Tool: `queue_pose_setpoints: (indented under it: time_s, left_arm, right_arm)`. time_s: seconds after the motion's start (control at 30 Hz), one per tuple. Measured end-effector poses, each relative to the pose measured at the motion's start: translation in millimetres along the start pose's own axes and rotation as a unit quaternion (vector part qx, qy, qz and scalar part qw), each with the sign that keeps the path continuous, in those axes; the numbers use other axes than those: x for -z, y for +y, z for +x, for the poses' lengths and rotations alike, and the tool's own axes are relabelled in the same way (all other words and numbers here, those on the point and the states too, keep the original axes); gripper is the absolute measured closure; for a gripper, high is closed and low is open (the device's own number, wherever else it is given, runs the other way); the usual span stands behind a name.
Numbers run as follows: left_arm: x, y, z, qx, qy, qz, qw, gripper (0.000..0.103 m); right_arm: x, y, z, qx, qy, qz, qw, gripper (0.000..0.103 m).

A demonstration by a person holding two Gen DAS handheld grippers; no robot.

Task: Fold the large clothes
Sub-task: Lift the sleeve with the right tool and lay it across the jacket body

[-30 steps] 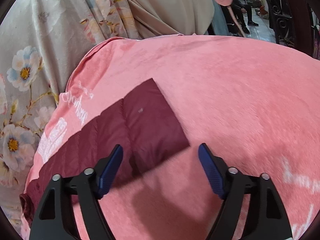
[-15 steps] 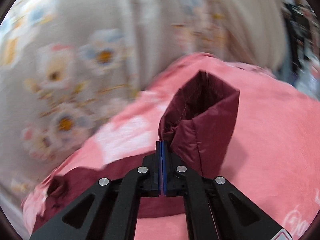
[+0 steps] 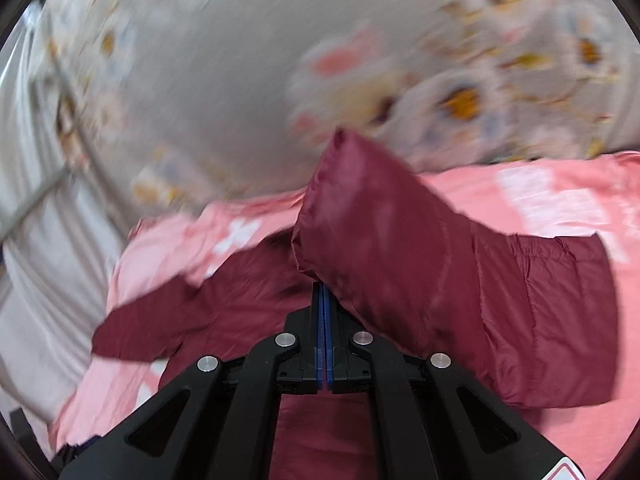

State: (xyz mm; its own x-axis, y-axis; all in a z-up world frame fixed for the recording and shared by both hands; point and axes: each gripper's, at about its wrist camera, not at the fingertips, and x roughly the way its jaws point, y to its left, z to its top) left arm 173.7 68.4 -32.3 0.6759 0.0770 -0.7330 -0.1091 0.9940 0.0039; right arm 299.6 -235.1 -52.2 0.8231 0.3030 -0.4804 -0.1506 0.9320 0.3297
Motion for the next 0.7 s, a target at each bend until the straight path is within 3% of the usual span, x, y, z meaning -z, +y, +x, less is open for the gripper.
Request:
queue_pose_setpoints:
  time_s: [0.23, 0.47, 0.7]
  left_arm:
    - [-5, 22, 8, -0.009, 0.0, -0.018, 0.9998, 0.008]
    - [-16, 33, 18, 0.004, -0.005, -0.036, 0.9993, 0.008]
    - [-25, 34, 28, 0.024, -0.005, -0.045, 0.9987, 0.008]
  right_arm:
    - [48, 54, 71, -0.038, 0.083, -0.036, 0.995, 0.101]
    - [97, 84, 104, -0.064, 0.137, -0.062, 0.987, 0.101]
    - [128, 100, 133, -0.062, 0.184, -0.088, 0.977, 0.101]
